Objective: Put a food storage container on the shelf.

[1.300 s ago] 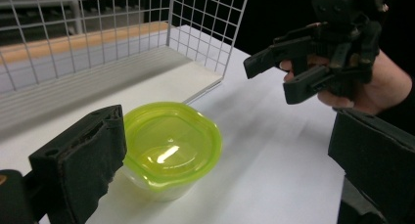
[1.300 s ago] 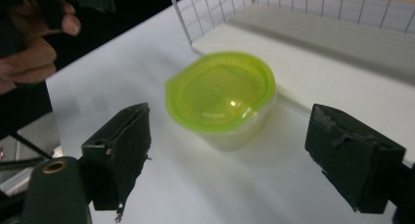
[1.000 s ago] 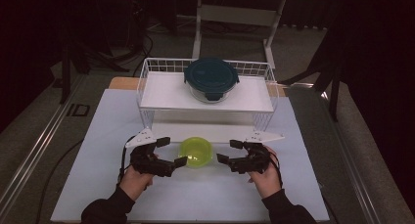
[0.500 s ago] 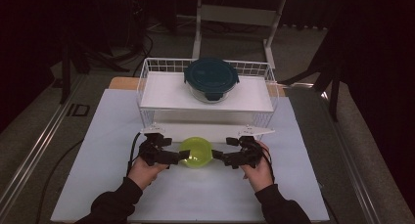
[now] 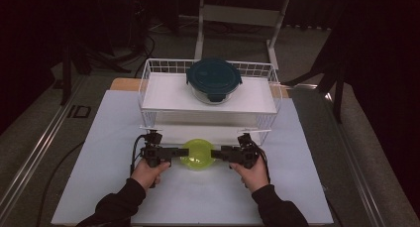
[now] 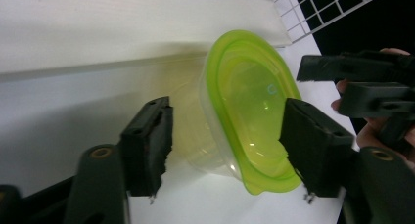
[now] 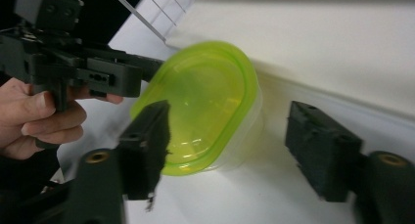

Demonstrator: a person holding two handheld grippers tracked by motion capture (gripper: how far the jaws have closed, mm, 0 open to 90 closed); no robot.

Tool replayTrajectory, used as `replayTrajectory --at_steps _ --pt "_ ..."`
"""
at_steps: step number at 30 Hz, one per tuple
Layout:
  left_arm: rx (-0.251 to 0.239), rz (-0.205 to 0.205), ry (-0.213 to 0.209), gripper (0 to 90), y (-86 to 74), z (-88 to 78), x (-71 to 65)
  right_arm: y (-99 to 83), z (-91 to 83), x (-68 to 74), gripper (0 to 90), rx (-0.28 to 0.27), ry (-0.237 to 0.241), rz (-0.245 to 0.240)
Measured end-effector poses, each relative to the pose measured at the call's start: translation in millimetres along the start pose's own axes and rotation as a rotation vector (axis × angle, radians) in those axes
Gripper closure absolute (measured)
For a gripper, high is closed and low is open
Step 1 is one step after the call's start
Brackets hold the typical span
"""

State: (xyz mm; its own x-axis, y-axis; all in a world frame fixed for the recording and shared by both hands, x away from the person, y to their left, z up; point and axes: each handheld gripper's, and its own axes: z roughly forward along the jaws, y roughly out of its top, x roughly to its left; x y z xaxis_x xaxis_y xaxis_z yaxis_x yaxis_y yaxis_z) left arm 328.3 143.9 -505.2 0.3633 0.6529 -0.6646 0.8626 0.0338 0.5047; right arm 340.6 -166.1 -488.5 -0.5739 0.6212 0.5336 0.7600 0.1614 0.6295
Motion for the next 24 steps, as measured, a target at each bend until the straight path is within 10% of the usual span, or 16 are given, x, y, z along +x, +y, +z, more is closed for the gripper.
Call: replayTrajectory --at_steps 12,24 --pt "0.041 -0.044 -0.039 66.3 0.3 2.6 8.8 -1.3 15.5 -7.8 63.4 0.053 0.02 0.179" --pt "0.085 0.003 -0.063 75.3 -3.1 -1.1 4.3 -6.1 16.1 -1.9 75.7 0.087 0.051 0.2"
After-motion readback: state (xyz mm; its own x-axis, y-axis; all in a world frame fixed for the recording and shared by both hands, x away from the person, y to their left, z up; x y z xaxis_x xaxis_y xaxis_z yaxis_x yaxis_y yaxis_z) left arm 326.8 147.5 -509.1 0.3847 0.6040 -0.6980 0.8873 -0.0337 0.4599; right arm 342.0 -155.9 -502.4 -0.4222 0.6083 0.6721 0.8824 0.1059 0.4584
